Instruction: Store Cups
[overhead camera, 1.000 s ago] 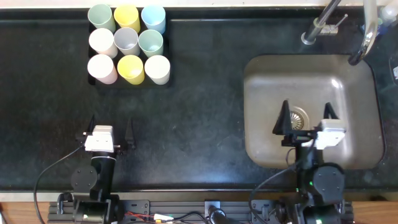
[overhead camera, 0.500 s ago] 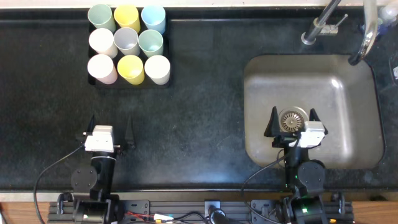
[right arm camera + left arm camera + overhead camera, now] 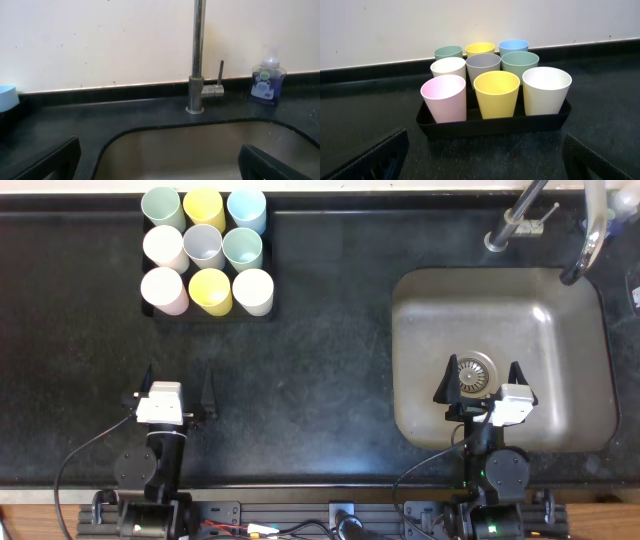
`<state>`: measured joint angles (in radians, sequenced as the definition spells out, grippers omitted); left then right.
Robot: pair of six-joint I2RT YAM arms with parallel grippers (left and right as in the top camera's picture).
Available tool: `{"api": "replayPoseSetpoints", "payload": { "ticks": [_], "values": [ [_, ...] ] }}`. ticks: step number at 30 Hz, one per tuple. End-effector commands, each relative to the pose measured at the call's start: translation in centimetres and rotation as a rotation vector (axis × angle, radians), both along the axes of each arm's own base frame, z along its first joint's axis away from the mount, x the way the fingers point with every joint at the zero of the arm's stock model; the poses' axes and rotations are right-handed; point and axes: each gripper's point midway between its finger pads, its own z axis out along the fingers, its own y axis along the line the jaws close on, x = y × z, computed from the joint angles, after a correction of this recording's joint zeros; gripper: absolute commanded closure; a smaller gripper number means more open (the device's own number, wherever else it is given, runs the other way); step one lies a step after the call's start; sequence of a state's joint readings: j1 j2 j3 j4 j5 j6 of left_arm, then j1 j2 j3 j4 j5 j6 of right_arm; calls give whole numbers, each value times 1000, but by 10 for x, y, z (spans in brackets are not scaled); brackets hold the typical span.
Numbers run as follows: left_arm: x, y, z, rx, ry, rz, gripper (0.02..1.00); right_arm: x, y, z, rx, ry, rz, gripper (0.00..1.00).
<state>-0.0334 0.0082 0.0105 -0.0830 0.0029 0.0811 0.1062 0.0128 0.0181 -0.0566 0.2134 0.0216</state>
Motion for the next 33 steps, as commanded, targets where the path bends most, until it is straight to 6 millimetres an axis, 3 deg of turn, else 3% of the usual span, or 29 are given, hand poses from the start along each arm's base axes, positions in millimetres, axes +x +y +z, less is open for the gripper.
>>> {"api": "replayPoseSetpoints", "payload": {
  "ticks": [1, 12, 19, 33],
  "values": [
    [0, -2, 0, -9, -1, -5, 20, 0, 1, -4, -7, 4, 2, 5],
    [0, -2, 0, -9, -1, -5, 20, 0, 0, -4, -5, 4, 4, 5],
    [0, -2, 0, -9, -1, -5, 20, 0, 33, -9, 58, 24, 196, 3],
    [0, -2, 0, -9, -1, -5, 23, 0, 33, -10, 58, 26, 196, 3]
  ]
}}
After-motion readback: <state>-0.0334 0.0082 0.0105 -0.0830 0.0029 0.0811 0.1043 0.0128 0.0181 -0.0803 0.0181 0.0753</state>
